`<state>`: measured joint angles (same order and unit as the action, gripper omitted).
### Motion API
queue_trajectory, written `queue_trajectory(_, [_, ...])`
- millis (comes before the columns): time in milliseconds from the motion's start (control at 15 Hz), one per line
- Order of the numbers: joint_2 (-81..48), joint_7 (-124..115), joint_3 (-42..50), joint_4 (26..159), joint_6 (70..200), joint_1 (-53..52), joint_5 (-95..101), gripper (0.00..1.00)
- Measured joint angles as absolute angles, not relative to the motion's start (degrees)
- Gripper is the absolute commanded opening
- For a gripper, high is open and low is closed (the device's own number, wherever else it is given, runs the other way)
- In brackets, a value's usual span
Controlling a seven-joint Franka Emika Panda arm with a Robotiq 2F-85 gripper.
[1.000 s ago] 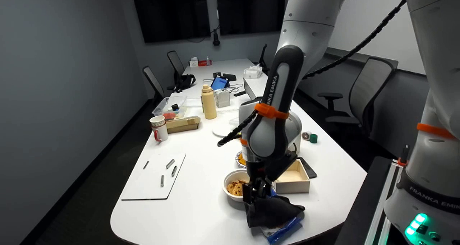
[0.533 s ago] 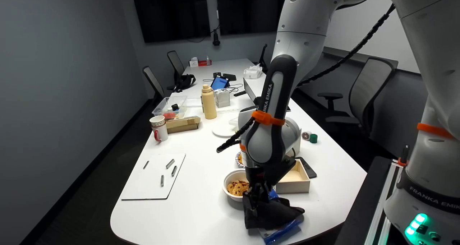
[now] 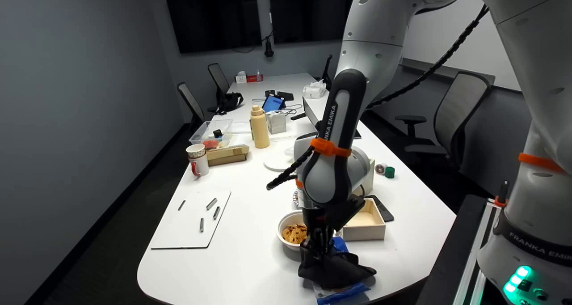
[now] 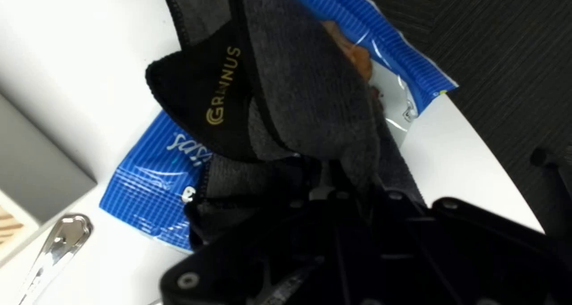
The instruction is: Use the dark grey towel to wipe the remote control.
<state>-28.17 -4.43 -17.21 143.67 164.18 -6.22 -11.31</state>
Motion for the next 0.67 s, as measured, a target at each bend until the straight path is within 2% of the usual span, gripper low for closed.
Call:
queue_trajectory(333, [-23.42, -6.11, -17.06, 143.70, 161.67, -8.84, -10.66, 0.02])
queue_trajectory(667, [-10.38, -23.13, -8.70, 144.53, 147.91, -18.51, -1.22, 0.02])
